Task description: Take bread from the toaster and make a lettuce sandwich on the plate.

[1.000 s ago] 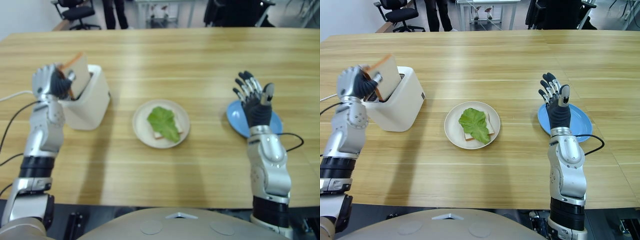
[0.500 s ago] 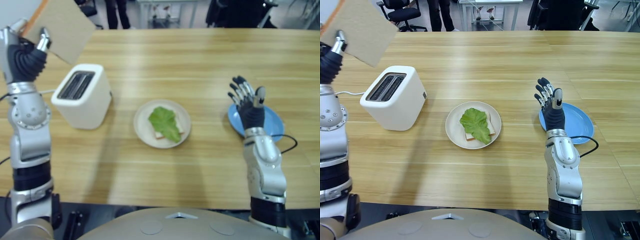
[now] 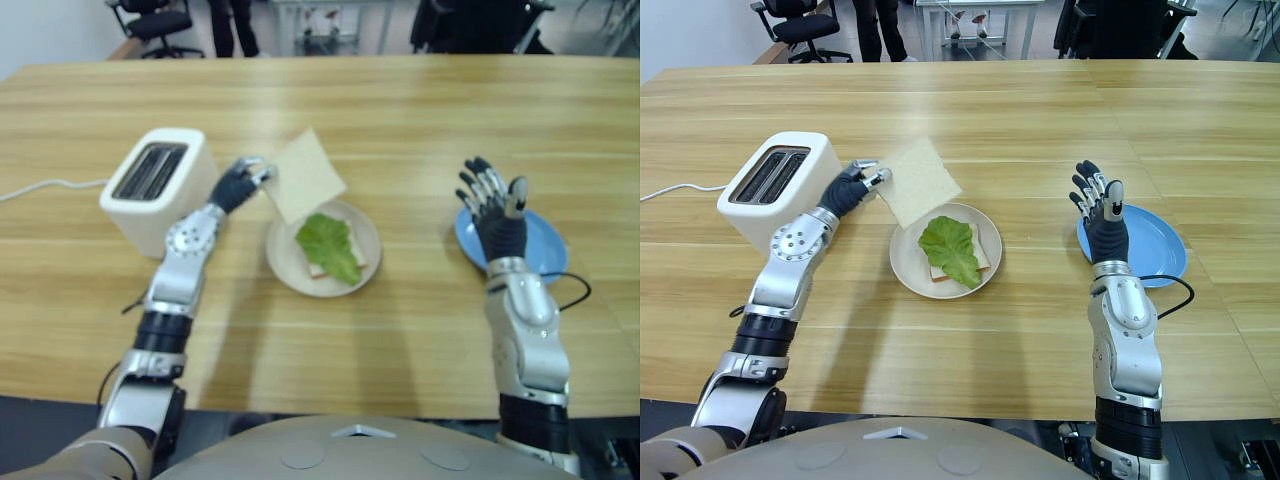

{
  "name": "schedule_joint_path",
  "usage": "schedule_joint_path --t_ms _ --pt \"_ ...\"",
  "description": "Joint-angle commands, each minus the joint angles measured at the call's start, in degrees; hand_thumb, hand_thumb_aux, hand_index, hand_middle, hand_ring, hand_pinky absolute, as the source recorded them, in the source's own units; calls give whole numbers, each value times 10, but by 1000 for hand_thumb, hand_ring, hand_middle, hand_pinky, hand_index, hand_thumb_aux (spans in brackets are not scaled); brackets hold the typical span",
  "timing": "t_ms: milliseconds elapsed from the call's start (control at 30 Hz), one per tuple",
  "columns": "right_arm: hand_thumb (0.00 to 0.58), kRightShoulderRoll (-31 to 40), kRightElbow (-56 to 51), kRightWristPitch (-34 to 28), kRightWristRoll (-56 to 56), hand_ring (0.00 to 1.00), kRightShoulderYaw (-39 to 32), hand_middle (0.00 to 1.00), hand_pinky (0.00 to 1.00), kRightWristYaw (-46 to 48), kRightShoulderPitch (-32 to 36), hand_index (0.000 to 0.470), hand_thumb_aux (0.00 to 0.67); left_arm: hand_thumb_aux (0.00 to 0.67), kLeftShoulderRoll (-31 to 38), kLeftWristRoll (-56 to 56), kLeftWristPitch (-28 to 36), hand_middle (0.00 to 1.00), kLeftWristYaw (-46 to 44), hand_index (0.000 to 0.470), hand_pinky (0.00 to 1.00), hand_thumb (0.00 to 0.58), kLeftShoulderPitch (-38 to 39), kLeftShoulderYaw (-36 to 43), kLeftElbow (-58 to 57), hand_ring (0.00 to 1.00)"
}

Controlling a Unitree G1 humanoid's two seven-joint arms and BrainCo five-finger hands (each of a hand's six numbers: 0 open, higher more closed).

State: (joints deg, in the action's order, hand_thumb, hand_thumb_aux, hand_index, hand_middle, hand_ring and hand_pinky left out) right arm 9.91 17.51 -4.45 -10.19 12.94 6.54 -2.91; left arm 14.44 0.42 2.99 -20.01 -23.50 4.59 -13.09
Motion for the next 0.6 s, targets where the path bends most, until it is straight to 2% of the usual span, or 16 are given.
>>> schedule_joint_path --t_ms 33,167,267,600 --pt "0 20 -23 40 78 0 -45 0 0 0 -7 0 0 670 -7 27 -52 1000 -11 460 1000 580 -45 26 -113 1000" --pt "0 52 -50 98 198 0 -142 0 0 7 -10 0 0 670 -23 30 -95 1000 -35 460 1000 580 -85 42 -214 1000" --pt "0 65 -71 124 255 0 -187 0 0 2 -8 0 0 670 -35 30 -110 1000 -54 460 1000 580 -100 50 -257 1000" --pt "0 84 -111 160 355 0 -243 0 0 -18 9 0 0 670 -36 55 -123 1000 -94 460 1000 580 -100 76 -295 1000"
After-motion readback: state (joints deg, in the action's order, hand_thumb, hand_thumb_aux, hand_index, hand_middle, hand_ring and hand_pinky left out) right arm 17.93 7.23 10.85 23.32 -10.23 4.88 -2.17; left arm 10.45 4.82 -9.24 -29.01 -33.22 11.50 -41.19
